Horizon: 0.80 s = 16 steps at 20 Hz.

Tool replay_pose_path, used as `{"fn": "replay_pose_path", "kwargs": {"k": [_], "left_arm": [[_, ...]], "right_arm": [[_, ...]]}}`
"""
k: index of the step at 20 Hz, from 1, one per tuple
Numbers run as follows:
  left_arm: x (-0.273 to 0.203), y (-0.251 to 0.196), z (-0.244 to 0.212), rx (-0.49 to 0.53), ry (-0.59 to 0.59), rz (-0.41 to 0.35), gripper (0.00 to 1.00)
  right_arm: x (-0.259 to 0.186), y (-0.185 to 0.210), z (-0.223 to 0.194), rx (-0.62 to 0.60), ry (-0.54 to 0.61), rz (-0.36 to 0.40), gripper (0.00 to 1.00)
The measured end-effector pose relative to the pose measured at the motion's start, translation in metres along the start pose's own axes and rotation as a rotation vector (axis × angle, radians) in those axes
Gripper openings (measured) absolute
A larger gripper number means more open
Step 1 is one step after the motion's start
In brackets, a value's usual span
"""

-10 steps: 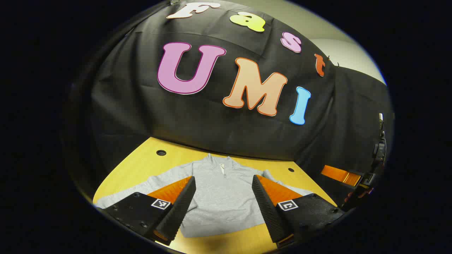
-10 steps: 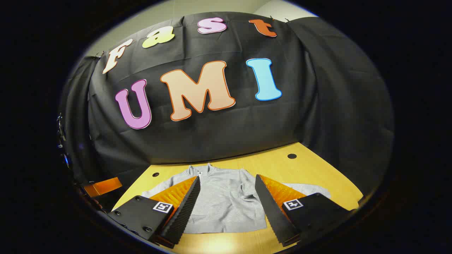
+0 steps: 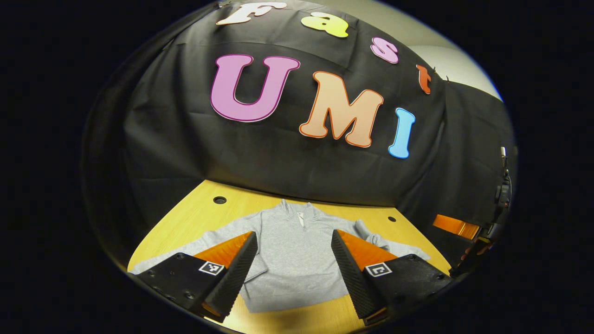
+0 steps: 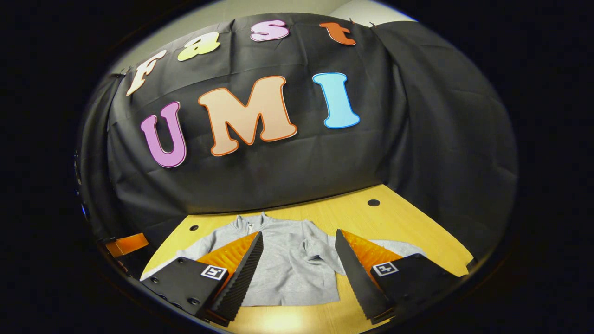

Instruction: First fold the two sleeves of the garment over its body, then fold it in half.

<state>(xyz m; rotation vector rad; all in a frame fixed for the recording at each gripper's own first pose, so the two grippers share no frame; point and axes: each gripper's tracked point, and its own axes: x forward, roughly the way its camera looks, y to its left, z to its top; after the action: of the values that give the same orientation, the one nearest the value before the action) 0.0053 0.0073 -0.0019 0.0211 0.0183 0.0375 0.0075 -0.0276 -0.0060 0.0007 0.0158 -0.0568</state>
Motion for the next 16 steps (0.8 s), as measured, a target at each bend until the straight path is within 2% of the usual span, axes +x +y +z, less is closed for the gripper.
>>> {"fn": "replay_pose_path", "kwargs": {"k": [7,11,12,13,14,16], "left_arm": [[0.001,0.001,-0.002,0.001,0.009,0.003,0.94],[0.0,0.004,-0.004,0.018,0.018,0.01,0.94],[0.0,0.005,-0.005,0.022,0.021,0.014,0.94],[0.0,0.006,-0.005,0.022,0.024,0.016,0.94],[0.0,0.006,-0.004,0.021,0.025,0.018,0.94],[0.002,0.008,-0.005,0.017,0.027,0.025,0.94]], "right_arm": [[0.005,-0.023,0.0,0.021,0.0,-0.051,0.98],[0.012,-0.063,-0.006,0.062,0.001,-0.144,0.98],[0.015,-0.077,-0.01,0.06,0.003,-0.173,0.94],[0.019,-0.093,-0.013,0.057,0.005,-0.205,0.98],[0.02,-0.106,-0.015,0.056,0.011,-0.233,0.94],[0.025,-0.132,-0.02,0.068,0.025,-0.277,0.94]]}}
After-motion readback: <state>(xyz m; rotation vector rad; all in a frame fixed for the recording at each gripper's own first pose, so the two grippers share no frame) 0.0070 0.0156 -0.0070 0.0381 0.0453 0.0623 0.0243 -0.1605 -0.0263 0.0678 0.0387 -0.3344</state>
